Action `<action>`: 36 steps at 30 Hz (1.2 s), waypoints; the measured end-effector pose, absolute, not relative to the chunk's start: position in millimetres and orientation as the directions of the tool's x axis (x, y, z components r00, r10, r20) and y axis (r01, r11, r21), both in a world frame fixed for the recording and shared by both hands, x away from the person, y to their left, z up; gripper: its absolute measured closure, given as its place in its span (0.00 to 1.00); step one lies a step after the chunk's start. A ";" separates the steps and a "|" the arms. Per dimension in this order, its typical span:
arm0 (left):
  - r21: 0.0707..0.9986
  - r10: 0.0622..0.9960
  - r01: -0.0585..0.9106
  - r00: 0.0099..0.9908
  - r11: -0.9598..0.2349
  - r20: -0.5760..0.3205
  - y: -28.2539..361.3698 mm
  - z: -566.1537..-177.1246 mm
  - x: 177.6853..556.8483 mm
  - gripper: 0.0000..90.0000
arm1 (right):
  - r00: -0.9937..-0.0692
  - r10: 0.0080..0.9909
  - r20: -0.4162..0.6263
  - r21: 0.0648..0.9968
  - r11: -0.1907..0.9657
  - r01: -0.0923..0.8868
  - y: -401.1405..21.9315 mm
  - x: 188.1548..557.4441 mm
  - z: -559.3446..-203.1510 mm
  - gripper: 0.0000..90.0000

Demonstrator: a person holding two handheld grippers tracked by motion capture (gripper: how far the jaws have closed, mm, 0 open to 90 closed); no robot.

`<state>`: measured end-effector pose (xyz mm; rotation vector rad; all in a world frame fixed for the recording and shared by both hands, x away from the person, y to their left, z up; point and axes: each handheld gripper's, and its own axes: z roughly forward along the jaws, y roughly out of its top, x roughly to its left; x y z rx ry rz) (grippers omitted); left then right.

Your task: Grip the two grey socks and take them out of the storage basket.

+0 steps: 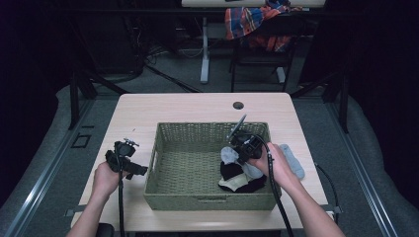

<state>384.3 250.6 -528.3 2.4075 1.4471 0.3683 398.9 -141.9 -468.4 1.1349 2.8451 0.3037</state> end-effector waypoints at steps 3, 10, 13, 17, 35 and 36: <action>0.387 0.887 0.808 0.457 -0.444 0.062 250.7 -528.2 384.3 0.01 | -0.724 0.690 0.010 0.214 0.706 0.676 -143.0 398.1 -462.9 0.94; 0.391 0.888 0.808 0.456 -0.442 0.060 250.9 -527.6 384.0 0.01 | -0.721 0.693 0.005 0.233 0.700 0.675 -144.1 396.3 -455.7 0.94; 0.391 0.888 0.808 0.456 -0.441 0.060 251.0 -527.6 384.1 0.01 | -0.717 0.697 0.001 0.261 0.692 0.673 -144.1 394.7 -451.2 0.94; 0.391 0.888 0.807 0.456 -0.441 0.060 251.2 -527.7 384.2 0.01 | -0.717 0.697 0.001 0.273 0.690 0.670 -145.3 394.4 -444.4 0.94; 0.388 0.887 0.808 0.458 -0.443 0.058 251.1 -528.0 384.5 0.01 | -0.706 0.708 -0.032 0.301 0.680 0.668 -148.6 391.2 -425.3 0.94; 0.388 0.887 0.808 0.459 -0.443 0.058 251.0 -528.0 384.5 0.01 | -0.704 0.709 -0.038 0.304 0.680 0.667 -149.0 391.1 -423.8 0.95</action>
